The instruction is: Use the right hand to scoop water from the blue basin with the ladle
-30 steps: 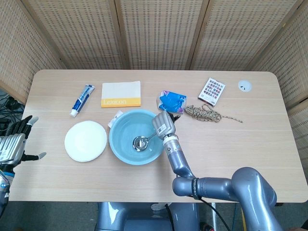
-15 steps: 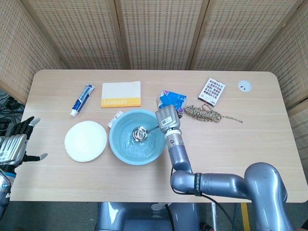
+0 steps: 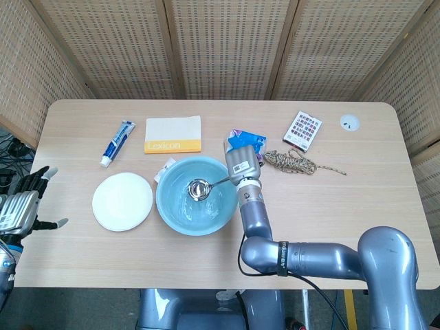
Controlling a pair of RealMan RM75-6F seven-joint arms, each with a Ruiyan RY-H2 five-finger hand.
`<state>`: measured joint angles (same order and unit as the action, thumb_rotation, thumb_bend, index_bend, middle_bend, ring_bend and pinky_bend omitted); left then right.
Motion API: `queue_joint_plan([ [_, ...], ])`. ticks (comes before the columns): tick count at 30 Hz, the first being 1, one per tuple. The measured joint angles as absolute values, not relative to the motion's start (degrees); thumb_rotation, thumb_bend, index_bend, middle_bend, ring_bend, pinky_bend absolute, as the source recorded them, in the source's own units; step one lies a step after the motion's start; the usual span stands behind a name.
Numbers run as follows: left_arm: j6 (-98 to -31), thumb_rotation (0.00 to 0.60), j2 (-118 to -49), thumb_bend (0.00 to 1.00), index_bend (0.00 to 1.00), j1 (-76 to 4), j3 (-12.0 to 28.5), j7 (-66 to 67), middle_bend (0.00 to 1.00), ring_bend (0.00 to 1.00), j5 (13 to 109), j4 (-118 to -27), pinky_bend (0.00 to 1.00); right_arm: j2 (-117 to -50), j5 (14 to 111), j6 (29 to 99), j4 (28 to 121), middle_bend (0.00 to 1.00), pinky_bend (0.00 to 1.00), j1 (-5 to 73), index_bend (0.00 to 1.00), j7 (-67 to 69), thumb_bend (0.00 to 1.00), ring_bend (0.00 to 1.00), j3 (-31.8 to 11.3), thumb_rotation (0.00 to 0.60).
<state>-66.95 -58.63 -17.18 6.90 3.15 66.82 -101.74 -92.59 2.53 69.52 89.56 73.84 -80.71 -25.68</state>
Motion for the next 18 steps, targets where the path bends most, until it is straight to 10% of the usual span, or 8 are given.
queue_joint_plan([
  [18,-66.5,0.6,-58.9,0.0,0.0,-17.7,7.0,3.7,0.0,0.0,66.1,-101.4,0.0,-88.6,-4.4,72.8,92.5,1.0,1.0,78.3,0.84,-82.2,0.74,1.0,-27.4,0.6],
])
